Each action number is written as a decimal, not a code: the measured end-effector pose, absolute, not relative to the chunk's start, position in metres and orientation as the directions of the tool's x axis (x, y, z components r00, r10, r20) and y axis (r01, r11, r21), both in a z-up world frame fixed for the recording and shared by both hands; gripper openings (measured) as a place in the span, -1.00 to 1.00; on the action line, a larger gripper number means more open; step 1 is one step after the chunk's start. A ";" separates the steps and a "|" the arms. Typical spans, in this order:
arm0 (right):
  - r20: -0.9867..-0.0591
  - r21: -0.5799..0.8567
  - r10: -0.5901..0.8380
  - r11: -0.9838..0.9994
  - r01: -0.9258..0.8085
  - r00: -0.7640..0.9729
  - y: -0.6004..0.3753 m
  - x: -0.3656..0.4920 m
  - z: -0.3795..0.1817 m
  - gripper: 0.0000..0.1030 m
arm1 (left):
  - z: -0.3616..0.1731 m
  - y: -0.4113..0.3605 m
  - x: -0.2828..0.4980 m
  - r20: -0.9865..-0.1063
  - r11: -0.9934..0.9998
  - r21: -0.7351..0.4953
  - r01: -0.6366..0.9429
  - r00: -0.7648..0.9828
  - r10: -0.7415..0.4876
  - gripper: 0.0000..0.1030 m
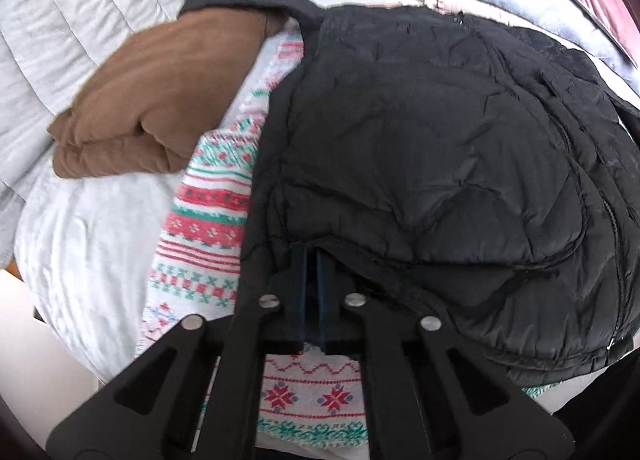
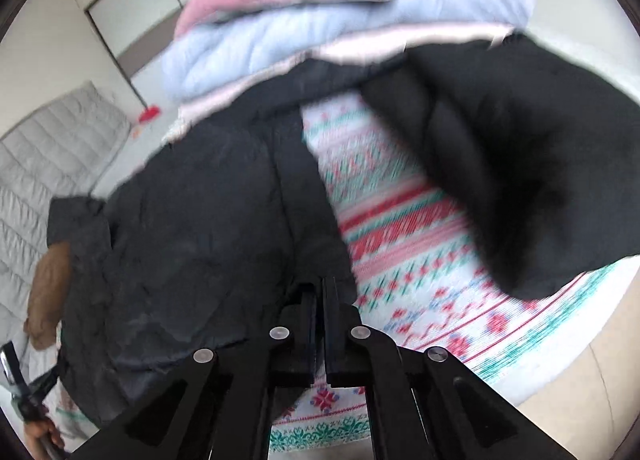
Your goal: Fold large clothes
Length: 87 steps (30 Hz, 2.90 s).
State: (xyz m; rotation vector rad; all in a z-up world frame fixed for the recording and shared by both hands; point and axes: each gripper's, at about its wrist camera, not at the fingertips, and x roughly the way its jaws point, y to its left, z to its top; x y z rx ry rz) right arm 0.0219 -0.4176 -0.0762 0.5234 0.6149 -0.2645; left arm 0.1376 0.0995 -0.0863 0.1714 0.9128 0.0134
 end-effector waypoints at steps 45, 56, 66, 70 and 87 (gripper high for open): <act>-0.449 0.406 -0.125 0.854 0.326 0.885 -0.479 -0.002 0.050 0.61 | 0.031 0.026 0.199 -0.714 0.960 -0.202 0.196 0.641 -0.281 0.44; -0.617 0.483 -0.022 0.778 0.401 0.787 -0.543 0.187 0.006 0.54 | -0.057 0.006 0.292 -0.819 0.992 -0.108 0.070 0.559 -0.129 0.45; -0.705 0.535 -0.107 0.570 0.624 0.702 -0.603 0.261 -0.057 -0.24 | -0.080 0.024 0.307 -0.853 0.993 -0.105 0.053 0.508 -0.118 0.45; -0.665 0.570 -0.142 0.538 0.621 0.733 -0.619 0.254 -0.054 -0.86 | -0.081 0.018 0.307 -0.856 0.993 -0.080 0.083 0.506 -0.111 0.45; -0.690 0.599 -0.303 0.270 0.754 0.657 -0.699 0.202 -0.048 -0.30 | -0.082 0.046 0.321 -0.869 0.987 -0.146 0.064 0.469 -0.159 0.45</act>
